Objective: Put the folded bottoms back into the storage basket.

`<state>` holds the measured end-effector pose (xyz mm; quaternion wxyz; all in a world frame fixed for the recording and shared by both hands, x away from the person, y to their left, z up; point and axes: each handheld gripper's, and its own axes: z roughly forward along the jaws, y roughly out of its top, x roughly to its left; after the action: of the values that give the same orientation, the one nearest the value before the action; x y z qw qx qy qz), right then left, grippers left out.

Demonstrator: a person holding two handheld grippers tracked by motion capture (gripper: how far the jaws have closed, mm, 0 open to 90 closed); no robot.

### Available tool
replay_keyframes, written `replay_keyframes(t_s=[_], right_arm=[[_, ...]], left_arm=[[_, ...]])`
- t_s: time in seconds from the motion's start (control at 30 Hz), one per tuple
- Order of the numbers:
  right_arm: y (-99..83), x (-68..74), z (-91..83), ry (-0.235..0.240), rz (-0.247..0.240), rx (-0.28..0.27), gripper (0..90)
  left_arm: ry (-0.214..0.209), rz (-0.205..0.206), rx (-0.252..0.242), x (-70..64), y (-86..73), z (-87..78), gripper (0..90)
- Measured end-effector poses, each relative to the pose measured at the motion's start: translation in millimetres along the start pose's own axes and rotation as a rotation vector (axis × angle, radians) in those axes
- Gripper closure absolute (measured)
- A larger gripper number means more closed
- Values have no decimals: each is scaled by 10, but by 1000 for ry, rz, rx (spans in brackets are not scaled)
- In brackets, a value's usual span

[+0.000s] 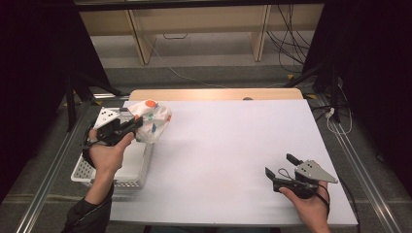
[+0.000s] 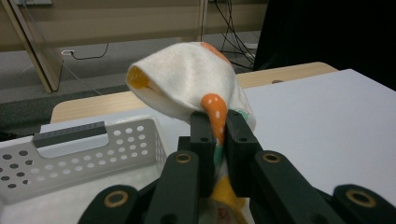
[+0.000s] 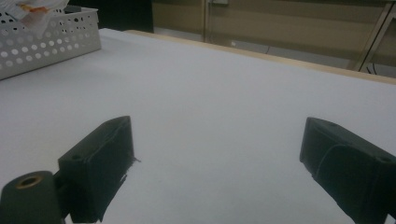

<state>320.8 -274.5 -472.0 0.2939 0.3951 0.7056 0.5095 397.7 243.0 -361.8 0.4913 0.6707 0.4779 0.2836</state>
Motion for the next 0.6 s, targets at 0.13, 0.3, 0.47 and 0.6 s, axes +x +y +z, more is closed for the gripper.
replay_keyframes(t_s=[0.13, 0.3, 0.47, 0.6], right_arm=[[-1, 0, -2, 0, 2, 1, 106], [-1, 0, -1, -1, 0, 1, 106], [0, -2, -8, -3, 0, 12, 106], [0, -3, -8, -3, 1, 11, 106]], left_arm=[[4, -3, -3, 12, -2, -8, 829], [8, -4, -3, 30, -4, -20, 829], [11, -5, -2, 47, -10, -25, 829], [14, -5, -1, 58, -12, -30, 829]])
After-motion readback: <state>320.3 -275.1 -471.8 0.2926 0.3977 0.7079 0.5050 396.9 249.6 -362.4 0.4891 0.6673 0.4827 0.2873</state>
